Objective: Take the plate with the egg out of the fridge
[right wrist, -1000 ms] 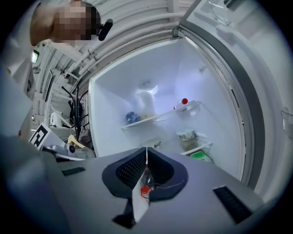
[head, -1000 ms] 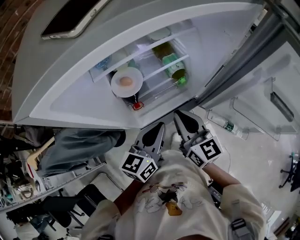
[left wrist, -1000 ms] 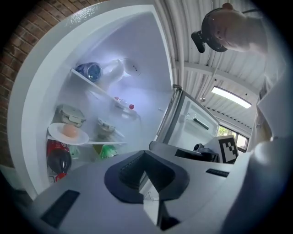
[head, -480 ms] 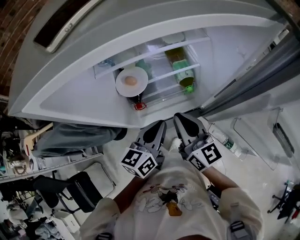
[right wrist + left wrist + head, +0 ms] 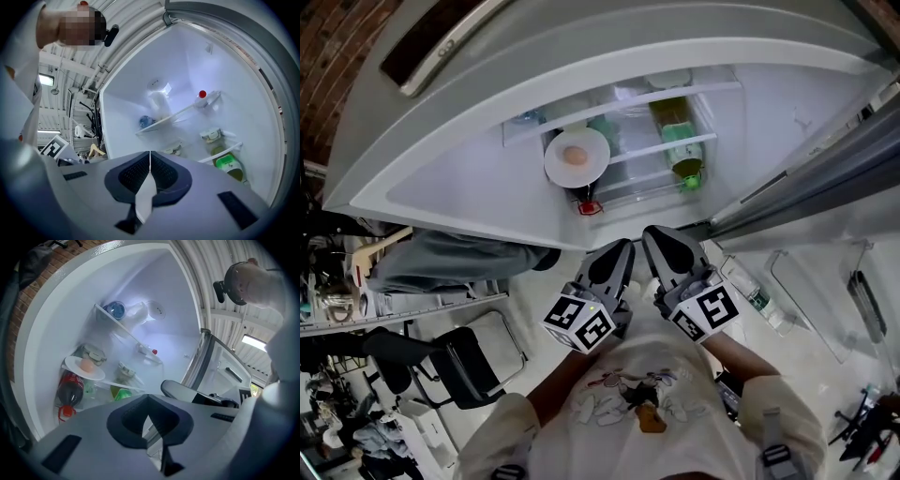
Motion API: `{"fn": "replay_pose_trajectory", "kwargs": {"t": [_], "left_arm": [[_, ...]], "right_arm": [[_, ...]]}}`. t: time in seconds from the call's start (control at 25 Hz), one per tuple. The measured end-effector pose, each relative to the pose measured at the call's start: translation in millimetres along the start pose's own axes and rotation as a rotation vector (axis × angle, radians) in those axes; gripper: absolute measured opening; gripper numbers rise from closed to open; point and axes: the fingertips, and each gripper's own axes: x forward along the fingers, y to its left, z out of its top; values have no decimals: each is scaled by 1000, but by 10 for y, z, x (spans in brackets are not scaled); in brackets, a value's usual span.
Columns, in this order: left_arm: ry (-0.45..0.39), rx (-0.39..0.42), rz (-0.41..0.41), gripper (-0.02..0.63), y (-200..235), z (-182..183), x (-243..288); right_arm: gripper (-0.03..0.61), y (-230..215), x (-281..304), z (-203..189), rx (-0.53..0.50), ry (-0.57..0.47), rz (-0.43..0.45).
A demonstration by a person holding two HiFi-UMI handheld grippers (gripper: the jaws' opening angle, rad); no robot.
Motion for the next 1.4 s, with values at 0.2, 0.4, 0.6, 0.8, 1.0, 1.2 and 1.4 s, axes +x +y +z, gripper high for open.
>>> {"fn": "replay_pose_trajectory", "kwargs": {"t": [0.2,0.4,0.6,0.8,1.0,1.2,1.4], "left_arm": [[-10,-5,11,-6,21,10,31],[-17,-2,35,-6,69,18,16],[-27,42,66,-6,116,56,-54],[-41,54,87,-6,160,74,-128],[-54,62,109,-6,214,87,-220],[-67,56,130,-6,265,100,-299],[-63,50,134,-6,280,64,-356]], "right_arm": [[9,-29,56,-3,25,12,21],[9,-88,144,-24,93,20,30],[9,-144,255,-43,159,31,37],[9,-203,369,-66,204,45,35],[9,-236,489,-123,265,66,37],[9,-297,624,-252,400,106,38],[9,-313,724,-368,503,139,39]]}}
